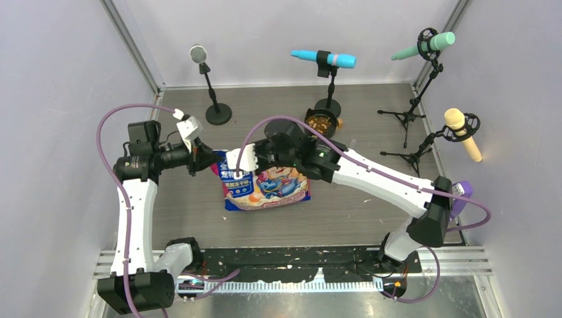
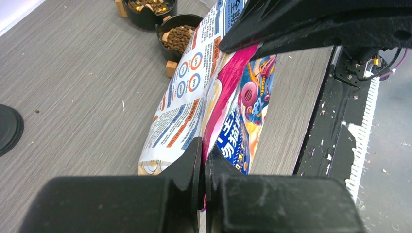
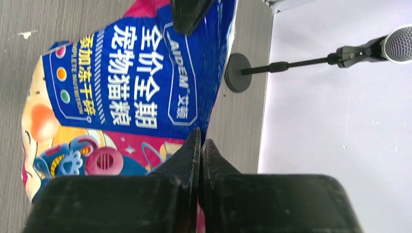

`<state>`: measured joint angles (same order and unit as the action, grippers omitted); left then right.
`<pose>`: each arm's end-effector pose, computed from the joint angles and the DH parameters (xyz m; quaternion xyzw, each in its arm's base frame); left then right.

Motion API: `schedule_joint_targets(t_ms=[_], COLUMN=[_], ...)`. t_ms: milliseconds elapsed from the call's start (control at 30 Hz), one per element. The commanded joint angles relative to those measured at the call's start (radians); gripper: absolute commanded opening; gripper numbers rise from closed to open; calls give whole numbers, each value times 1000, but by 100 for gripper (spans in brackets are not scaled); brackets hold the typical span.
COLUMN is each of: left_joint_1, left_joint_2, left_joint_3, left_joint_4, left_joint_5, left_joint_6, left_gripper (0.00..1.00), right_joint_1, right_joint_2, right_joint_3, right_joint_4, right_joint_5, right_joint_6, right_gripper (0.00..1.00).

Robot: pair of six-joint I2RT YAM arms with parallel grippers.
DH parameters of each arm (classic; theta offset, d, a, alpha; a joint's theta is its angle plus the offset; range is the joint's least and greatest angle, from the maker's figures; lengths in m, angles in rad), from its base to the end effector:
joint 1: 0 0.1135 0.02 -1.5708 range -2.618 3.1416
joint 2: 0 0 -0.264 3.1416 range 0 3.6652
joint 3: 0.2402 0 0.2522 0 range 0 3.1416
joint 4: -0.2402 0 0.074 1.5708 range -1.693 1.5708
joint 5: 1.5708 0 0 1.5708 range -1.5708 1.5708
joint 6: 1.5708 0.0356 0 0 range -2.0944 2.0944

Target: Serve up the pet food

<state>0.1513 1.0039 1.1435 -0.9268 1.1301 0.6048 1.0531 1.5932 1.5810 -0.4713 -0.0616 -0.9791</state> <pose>0.1783 -0.0054 0.3665 0.3747 0.7146 -0.3409 0.4824 0.1805 0.3214 0.3835 -0.7355 0.4370 0.0455 0.5157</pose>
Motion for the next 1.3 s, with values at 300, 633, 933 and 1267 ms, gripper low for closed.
schedule_joint_targets(t_ms=[300, 633, 933, 1267], left_joint_1=[37, 37, 37, 37], left_joint_2=[-26, -51, -63, -72], left_joint_3=[2, -29, -33, -31], left_joint_4=[30, 75, 100, 115], left_joint_5=[-99, -102, -105, -44], left_joint_6=[-47, -80, -96, -143], left_gripper=[0, 0, 0, 40], right_joint_1=[-239, -351, -472, -503], right_joint_2=[-271, -380, -463, -501], right_joint_3=[-231, -322, -302, -213], right_joint_4=[-125, -96, -136, -107], right_joint_5=[318, 361, 350, 163], right_joint_6=[-89, -137, -144, 42], right_gripper=[5, 5, 5, 9])
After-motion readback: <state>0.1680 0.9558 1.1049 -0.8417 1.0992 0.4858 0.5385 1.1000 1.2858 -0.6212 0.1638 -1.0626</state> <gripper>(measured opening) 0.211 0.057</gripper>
